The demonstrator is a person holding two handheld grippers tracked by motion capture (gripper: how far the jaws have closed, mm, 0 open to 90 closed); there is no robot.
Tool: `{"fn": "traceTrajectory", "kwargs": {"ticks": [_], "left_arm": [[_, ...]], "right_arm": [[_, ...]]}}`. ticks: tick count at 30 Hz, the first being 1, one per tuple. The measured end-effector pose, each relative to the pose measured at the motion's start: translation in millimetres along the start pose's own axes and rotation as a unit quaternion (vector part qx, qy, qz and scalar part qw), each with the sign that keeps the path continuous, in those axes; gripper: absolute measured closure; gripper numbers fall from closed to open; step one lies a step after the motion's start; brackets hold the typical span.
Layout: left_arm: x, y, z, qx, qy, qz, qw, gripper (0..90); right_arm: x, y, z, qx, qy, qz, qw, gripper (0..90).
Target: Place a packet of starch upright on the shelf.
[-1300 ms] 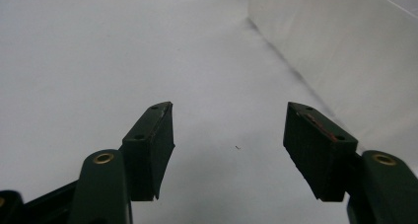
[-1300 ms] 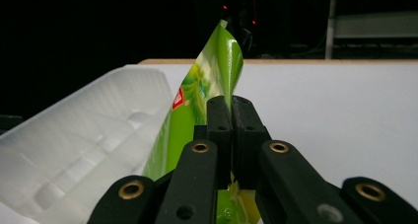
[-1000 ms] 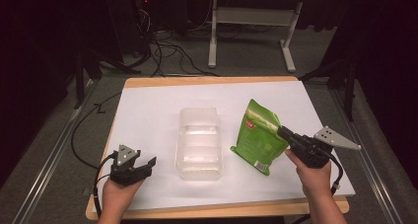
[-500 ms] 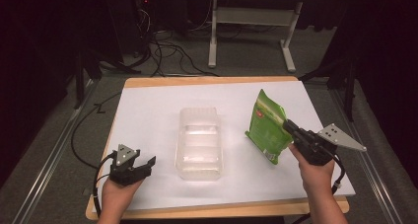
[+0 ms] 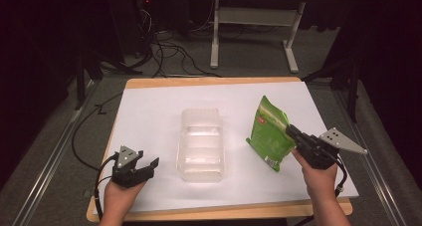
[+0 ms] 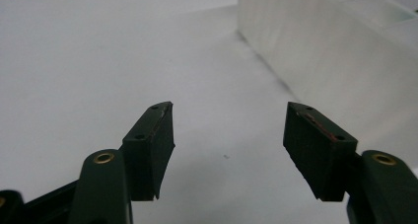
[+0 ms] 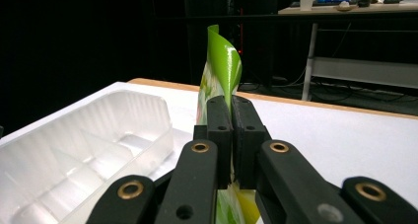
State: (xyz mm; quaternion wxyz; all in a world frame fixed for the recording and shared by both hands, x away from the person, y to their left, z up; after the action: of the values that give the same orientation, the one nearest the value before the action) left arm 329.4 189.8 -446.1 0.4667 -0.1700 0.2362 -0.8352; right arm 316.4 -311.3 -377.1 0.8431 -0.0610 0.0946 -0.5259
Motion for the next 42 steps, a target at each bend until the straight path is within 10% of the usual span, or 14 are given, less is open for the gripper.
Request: {"fn": "traceTrajectory", "kwargs": {"ticks": [7,32,42], "left_arm": [[10.4,3.8,1.1,-0.007,0.034,-0.003,0.9994,36.7],[5.8,1.1,0.3,-0.003,0.022,-0.003,0.9998,36.6],[5.7,1.1,0.3,-0.004,0.023,-0.003,0.9997,36.6]], "right_arm": [[0.0,1.6,-1.5,0.005,0.004,0.004,1.0,86.7],[-0.8,18.2,-20.0,-0.063,0.022,0.031,0.9973,57.4],[0.5,22.5,-25.4,-0.073,0.011,0.034,0.9967,64.1]]}}
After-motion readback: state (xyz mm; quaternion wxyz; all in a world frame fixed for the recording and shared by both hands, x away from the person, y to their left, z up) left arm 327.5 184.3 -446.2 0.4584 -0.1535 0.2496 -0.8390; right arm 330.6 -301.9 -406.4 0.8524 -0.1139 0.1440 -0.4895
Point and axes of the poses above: each handheld gripper's, and its own axes: y roughly forward along the jaws, z roughly out of its top, x roughly to its right, the point moved 1 cm from there along y, roughly forward along the jaws, and after that the axes turned 1 degree about -z, right-handed, at the moved point
